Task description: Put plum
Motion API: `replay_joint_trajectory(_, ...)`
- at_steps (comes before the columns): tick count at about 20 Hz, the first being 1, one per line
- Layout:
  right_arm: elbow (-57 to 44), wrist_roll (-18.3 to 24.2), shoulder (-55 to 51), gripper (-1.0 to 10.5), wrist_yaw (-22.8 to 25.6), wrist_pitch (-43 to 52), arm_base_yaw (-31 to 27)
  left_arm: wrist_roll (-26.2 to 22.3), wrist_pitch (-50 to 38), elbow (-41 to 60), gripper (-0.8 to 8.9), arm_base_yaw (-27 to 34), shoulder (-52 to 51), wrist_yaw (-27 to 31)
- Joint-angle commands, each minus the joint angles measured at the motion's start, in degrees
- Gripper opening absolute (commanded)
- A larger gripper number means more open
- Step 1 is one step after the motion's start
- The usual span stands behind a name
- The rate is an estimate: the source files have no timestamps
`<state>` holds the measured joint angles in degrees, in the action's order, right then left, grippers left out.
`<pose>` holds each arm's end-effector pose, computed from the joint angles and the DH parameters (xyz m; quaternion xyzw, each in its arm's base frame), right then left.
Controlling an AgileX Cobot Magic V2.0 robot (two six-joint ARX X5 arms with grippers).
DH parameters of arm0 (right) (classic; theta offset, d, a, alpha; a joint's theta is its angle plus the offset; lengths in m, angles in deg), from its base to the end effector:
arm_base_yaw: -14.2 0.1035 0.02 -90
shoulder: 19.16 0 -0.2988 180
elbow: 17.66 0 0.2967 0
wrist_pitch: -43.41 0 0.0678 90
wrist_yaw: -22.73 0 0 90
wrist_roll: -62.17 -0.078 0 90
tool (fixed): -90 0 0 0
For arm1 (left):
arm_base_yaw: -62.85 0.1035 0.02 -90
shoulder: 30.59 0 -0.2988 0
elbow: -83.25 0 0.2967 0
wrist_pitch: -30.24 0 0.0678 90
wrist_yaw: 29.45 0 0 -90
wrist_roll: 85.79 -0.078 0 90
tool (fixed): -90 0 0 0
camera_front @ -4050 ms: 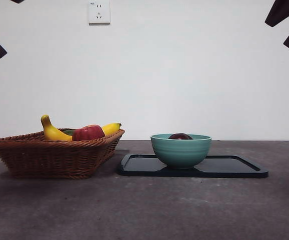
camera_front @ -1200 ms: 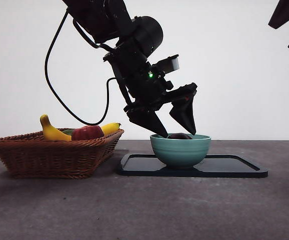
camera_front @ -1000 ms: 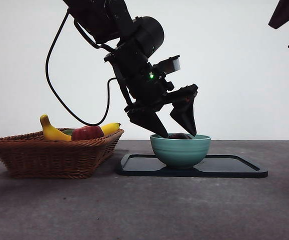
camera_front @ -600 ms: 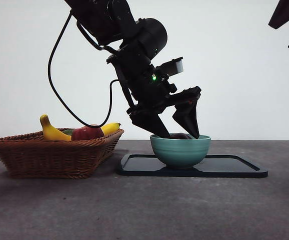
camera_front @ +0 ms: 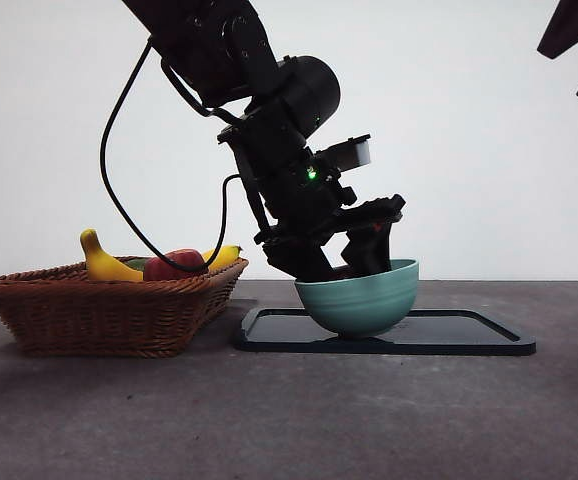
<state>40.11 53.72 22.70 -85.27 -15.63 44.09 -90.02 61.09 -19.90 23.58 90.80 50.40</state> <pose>0.1496 0.1138 0.2872 0.0247 0.3924 0.3495 0.8505 0.4187 -0.3601 0.1564 0.1349 0.3878 -0.3948 0.8219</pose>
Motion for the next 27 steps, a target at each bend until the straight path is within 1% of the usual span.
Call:
replay_joint_trajectory(1, 0.37, -0.55, 0.28, 2.5, 0.04, 0.17, 0.35, -0.87, -0.79, -1.46, 2.40, -0.61, 1.60, 0.28)
replay_joint_trajectory(4, 0.37, -0.55, 0.26, 2.5, 0.04, 0.17, 0.35, -0.66, -0.46, -2.03, 2.40, -0.59, 1.05, 0.26)
replay_joint_trajectory(7, 0.37, -0.55, 0.26, 2.5, 0.04, 0.17, 0.35, -0.68, -0.24, -2.73, 2.40, -0.59, -1.77, 0.26)
replay_joint_trajectory(11, 0.37, -0.55, 0.26, 2.5, 0.02, 0.17, 0.35, -0.68, 1.40, -2.73, 2.40, 0.04, -9.07, 0.26)
replay_joint_trajectory(15, 0.37, -0.55, 0.22, 2.5, 0.02, 0.20, 0.35, -0.68, 8.20, -2.73, 2.40, 1.55, -18.86, 0.28)
replay_joint_trajectory(19, 0.37, -0.26, 0.22, 2.5, 0.02, 0.20, 0.35, -0.66, 15.91, -2.73, 2.40, 4.83, -30.29, 0.28)
replay_joint_trajectory(24, 0.37, 0.11, 0.22, 2.5, 0.02, 0.74, 0.35, 0.26, 24.72, -1.60, 2.41, 12.17, -42.62, 0.24)
replay_joint_trajectory(27, 0.37, 0.09, 0.22, 2.5, 0.02, 0.74, 0.35, 0.15, 25.49, 3.72, 2.42, 16.79, -47.71, -0.87)
